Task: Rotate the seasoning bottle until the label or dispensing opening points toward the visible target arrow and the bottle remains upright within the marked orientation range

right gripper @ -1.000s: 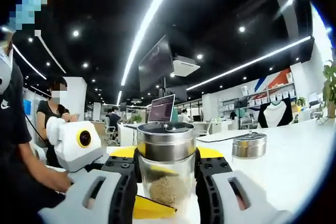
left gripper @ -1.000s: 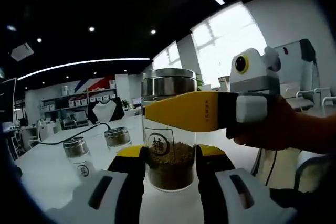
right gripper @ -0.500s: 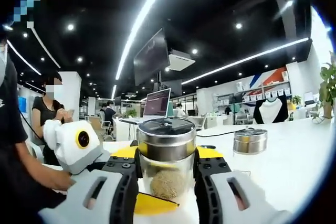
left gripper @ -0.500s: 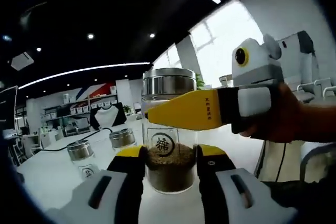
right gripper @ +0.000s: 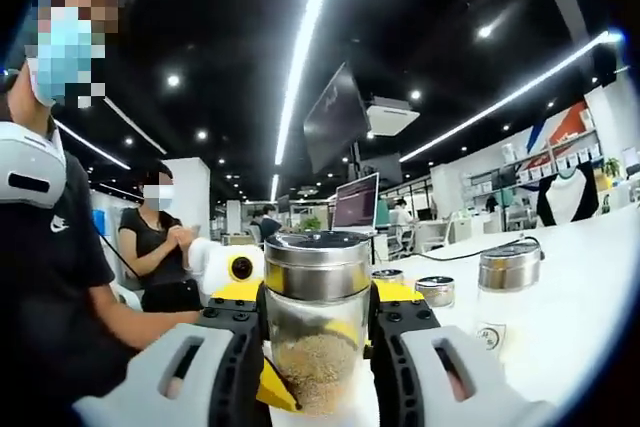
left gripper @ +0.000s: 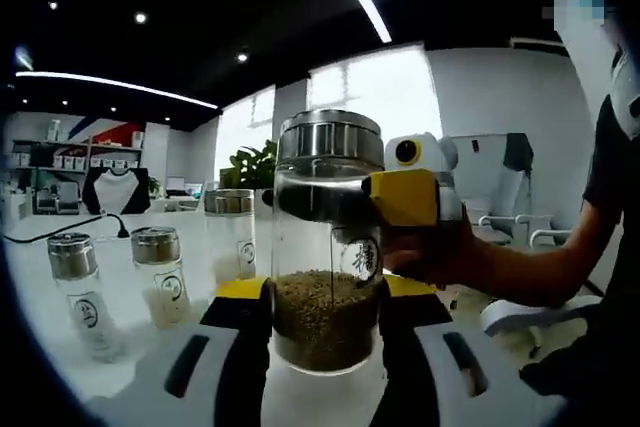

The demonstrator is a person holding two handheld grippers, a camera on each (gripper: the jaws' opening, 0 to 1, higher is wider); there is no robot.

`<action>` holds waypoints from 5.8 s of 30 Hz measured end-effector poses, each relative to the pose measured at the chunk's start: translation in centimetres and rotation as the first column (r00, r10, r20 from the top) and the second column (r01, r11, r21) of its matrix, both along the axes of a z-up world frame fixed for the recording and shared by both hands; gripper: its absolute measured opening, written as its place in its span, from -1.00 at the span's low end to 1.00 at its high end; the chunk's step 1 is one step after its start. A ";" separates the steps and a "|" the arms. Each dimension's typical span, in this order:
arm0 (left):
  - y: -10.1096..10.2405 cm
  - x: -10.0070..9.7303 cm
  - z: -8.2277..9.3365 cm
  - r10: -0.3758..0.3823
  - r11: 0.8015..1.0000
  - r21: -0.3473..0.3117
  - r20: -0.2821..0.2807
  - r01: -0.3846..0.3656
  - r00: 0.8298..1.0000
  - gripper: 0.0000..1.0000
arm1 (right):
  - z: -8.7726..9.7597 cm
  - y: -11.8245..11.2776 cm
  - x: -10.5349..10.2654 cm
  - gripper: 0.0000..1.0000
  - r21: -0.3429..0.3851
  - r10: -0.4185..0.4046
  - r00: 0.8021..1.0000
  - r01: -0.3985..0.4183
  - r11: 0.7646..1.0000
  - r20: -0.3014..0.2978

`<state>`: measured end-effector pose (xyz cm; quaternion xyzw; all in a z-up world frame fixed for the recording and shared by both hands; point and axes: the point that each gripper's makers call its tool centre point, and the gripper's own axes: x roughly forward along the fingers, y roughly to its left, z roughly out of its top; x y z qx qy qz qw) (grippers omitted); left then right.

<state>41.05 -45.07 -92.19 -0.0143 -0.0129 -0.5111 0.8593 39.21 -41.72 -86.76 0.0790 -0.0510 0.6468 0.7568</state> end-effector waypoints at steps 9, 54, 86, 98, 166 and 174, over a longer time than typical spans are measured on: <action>1.0 1.4 0.4 0.223 0.975 0.015 0.031 -0.223 0.974 -0.14 | 0.4 0.3 1.6 -0.24 0.046 -0.091 0.994 0.093 0.995 -0.053; 5.3 3.0 -0.1 0.375 0.925 0.039 0.059 -0.378 0.925 0.27 | 0.9 -3.6 6.2 -0.27 -0.101 -0.405 0.913 0.407 0.908 0.043; 13.2 2.1 -0.9 0.457 0.889 0.042 0.001 -0.457 0.889 0.99 | -0.3 -10.5 12.3 -0.27 -0.164 -0.515 0.856 0.513 0.843 0.032; 14.2 1.3 -1.4 0.468 0.880 0.087 0.013 -0.468 0.883 0.99 | -2.1 -11.5 14.4 -0.27 -0.235 -0.501 0.863 0.501 0.833 0.064; 15.6 0.8 -1.2 0.487 0.871 0.068 0.005 -0.486 0.873 0.99 | -4.7 -13.9 5.7 0.53 -0.242 -0.603 0.790 0.609 0.755 0.111; 15.5 0.6 -1.5 0.488 0.870 0.076 0.003 -0.487 0.873 0.99 | -6.1 -13.9 4.2 0.88 -0.265 -0.607 0.791 0.602 0.753 0.072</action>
